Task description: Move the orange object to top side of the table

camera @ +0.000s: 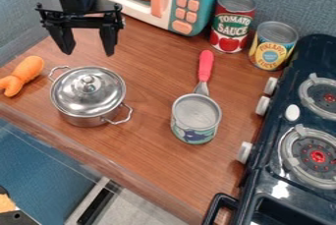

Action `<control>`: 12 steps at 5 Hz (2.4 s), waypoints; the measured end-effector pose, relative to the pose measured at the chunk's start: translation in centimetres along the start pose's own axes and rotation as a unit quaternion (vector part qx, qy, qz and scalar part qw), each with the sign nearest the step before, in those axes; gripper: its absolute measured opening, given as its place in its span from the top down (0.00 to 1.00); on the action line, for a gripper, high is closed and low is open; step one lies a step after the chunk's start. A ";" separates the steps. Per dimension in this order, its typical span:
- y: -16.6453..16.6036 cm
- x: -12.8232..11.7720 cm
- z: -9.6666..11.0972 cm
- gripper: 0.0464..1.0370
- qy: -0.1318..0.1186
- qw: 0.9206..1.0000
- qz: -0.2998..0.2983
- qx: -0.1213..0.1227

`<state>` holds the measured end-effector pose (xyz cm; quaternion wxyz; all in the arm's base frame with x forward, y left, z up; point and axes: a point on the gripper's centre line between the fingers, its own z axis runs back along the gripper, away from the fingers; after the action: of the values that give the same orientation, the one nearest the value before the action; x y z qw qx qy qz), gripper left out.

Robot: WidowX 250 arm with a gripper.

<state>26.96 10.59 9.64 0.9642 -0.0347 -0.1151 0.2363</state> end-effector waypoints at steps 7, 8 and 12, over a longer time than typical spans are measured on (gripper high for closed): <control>10.0 -0.3 -1.8 0.04 0.025 0.995 -0.053 0.086; 10.4 -0.8 -2.4 0.04 0.022 0.993 -0.063 0.100; 12.2 -1.6 -5.7 0.04 0.075 0.991 -0.031 0.108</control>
<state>21.45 20.61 2.31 0.9750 0.0557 -0.0174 0.2144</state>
